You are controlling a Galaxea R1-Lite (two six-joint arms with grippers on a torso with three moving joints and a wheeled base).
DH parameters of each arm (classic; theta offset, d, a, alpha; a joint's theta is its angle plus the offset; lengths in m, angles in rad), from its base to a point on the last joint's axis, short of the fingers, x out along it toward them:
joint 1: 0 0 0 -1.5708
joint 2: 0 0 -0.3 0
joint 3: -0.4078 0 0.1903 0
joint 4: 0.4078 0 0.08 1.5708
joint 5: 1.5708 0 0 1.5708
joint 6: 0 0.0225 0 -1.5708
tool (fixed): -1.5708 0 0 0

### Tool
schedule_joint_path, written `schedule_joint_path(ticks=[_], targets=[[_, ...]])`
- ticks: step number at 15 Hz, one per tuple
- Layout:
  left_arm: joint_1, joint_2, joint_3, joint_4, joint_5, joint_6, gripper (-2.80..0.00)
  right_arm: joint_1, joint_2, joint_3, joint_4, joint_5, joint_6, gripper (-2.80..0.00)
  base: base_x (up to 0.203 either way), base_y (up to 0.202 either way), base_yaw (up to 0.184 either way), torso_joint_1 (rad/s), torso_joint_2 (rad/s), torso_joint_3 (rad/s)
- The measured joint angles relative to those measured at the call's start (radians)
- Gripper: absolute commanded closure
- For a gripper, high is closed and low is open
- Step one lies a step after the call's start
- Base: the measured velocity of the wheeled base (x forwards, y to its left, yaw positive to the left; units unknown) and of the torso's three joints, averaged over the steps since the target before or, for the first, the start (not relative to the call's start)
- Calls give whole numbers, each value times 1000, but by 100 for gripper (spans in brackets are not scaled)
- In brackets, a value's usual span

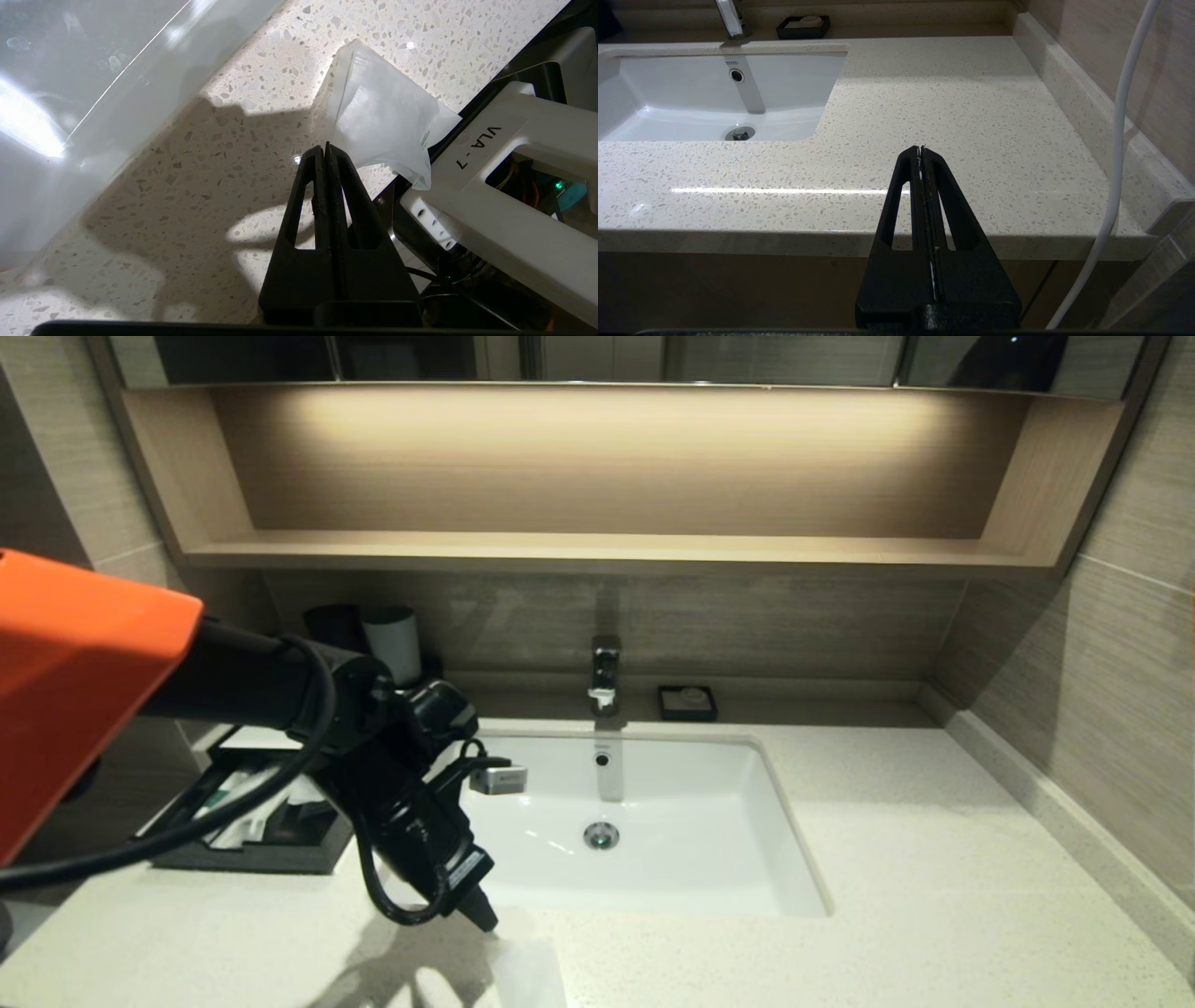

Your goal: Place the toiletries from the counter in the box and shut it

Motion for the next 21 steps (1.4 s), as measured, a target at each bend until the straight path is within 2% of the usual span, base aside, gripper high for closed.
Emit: schedule_joint_path(ticks=[4,7,9,11,15,17,19,21], targets=[[8,-29,-3,-7,4,1,0,0,0,0,0,0,0,0,0,0,0,0,0,0],[-6,-54,-59,21,10,-5,0,0,0,0,0,0,0,0,0,0,0,0,0,0],[-32,-57,-125,77,20,-48,0,0,0,0,0,0,0,0,0,0,0,0,0,0],[-84,-44,-205,134,47,-159,0,0,0,0,0,0,0,0,0,0,0,0,0,0],[-215,21,-322,215,205,-492,0,0,0,0,0,0,0,0,0,0,0,0,0,0],[-253,67,-381,291,239,-629,0,0,0,0,0,0,0,0,0,0,0,0,0,0],[-272,116,-448,379,244,-715,0,0,0,0,0,0,0,0,0,0,0,0,0,0],[-279,167,-522,488,245,-728,0,0,0,0,0,0,0,0,0,0,0,0,0,0]])
